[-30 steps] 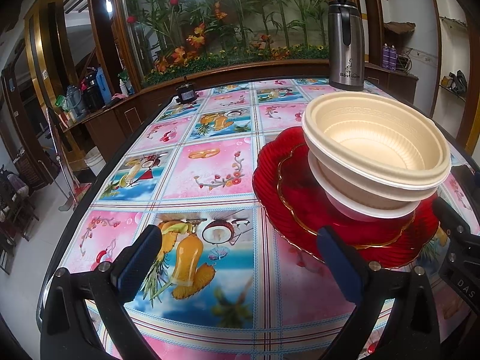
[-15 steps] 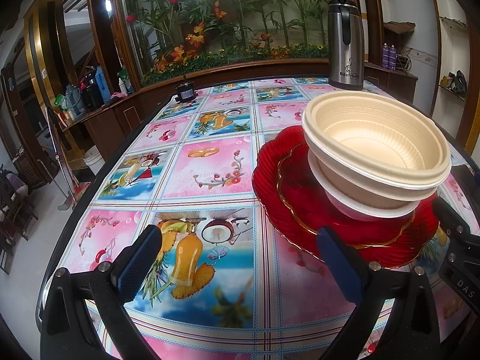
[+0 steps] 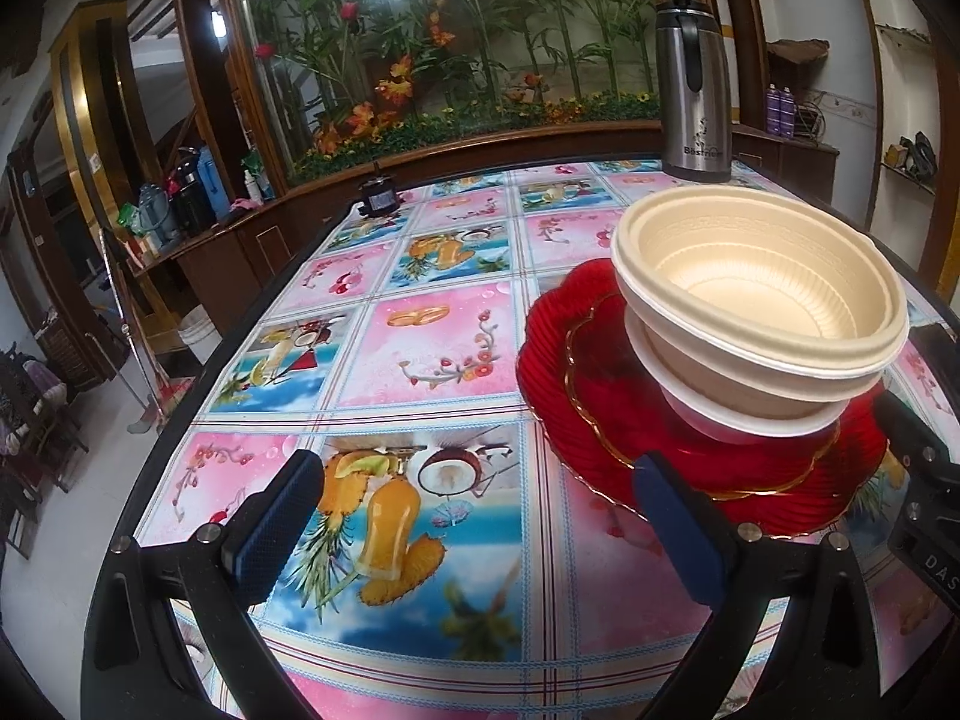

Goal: Organize plates and bowls

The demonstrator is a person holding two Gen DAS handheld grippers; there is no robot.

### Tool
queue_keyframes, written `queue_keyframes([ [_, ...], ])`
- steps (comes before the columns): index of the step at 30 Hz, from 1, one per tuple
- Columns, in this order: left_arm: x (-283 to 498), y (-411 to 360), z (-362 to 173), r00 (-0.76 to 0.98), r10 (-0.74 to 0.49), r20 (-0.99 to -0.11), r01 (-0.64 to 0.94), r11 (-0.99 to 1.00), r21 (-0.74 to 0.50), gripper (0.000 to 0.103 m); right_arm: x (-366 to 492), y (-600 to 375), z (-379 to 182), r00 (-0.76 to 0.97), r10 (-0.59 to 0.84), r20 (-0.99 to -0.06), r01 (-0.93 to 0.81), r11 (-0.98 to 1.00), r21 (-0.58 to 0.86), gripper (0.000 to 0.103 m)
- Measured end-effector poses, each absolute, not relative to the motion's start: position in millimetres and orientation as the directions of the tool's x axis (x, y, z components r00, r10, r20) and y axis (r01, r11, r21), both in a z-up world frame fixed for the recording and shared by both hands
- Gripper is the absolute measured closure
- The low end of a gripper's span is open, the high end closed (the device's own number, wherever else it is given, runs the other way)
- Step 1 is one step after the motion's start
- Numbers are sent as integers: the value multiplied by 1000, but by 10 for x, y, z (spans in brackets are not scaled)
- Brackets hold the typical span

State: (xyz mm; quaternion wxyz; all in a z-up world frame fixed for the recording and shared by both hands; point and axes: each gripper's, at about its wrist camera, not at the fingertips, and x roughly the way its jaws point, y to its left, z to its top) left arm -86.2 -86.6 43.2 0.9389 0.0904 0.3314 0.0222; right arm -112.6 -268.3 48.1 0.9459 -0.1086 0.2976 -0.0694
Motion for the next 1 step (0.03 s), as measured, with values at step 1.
queue_keyframes([
  [1, -868, -860, 426, 779, 100, -620, 21, 983, 185, 0, -1127, -2679, 479, 813, -196, -548, 67, 967, -247, 15],
])
